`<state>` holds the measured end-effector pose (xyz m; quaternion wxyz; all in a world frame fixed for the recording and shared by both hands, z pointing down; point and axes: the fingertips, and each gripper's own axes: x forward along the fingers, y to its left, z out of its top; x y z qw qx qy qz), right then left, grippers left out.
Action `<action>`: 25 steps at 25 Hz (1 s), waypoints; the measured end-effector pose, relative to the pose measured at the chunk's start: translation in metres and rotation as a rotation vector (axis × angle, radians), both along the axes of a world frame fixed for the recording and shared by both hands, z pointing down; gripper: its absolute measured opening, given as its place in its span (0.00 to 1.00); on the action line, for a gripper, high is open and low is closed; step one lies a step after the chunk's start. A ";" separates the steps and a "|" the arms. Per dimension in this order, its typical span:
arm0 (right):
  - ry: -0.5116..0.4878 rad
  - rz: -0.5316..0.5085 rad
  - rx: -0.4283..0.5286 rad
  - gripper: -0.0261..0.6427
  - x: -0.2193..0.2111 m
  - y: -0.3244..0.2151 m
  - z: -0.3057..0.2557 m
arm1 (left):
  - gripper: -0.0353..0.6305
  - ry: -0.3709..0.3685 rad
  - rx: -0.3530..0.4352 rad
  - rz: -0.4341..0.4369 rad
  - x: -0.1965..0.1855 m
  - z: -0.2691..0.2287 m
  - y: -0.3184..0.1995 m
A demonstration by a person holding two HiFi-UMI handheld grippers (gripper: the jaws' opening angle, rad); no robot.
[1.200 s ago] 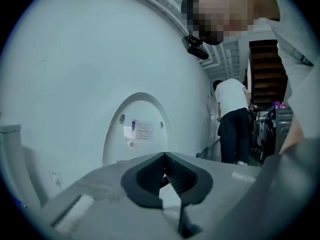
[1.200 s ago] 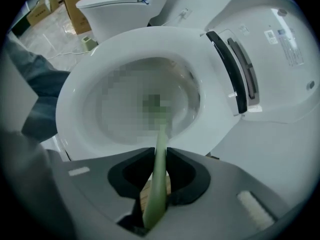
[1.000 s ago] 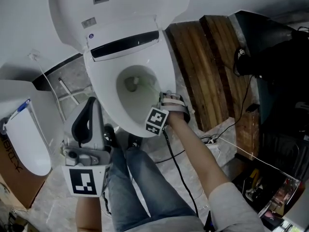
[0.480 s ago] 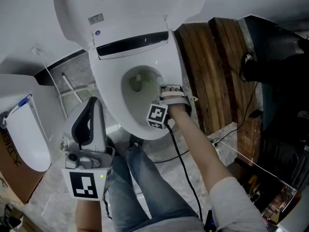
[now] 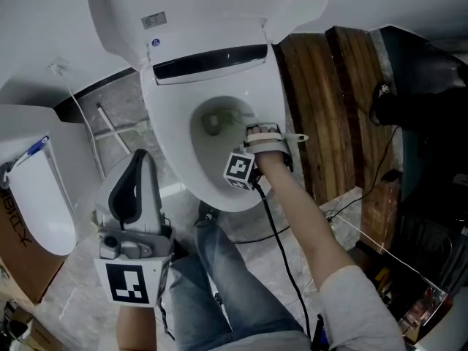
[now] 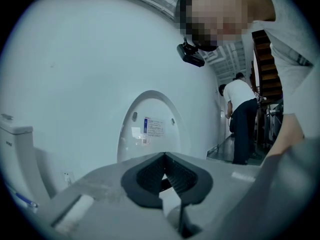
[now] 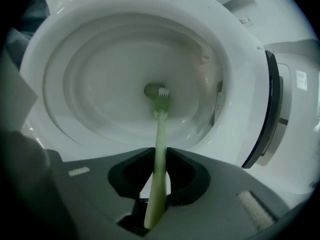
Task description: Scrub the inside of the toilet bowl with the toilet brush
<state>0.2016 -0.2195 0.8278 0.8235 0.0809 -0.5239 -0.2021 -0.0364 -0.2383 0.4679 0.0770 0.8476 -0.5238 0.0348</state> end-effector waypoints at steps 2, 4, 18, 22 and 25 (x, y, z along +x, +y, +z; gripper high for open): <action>0.018 0.027 -0.030 0.15 0.002 0.007 0.004 | 0.06 0.000 -0.006 -0.002 -0.002 0.003 0.002; 0.030 0.069 -0.065 0.15 0.004 0.017 0.007 | 0.06 0.001 -0.008 -0.004 -0.005 0.004 0.003; -0.228 0.730 -0.307 0.15 -0.036 0.091 0.013 | 0.06 0.001 -0.007 0.006 -0.016 -0.001 0.016; -0.387 1.015 -0.366 0.16 -0.054 0.101 0.010 | 0.06 0.009 -0.004 0.009 -0.017 -0.001 0.018; -0.497 1.204 -0.401 0.16 -0.065 0.103 0.006 | 0.06 0.007 -0.004 0.008 -0.018 -0.001 0.018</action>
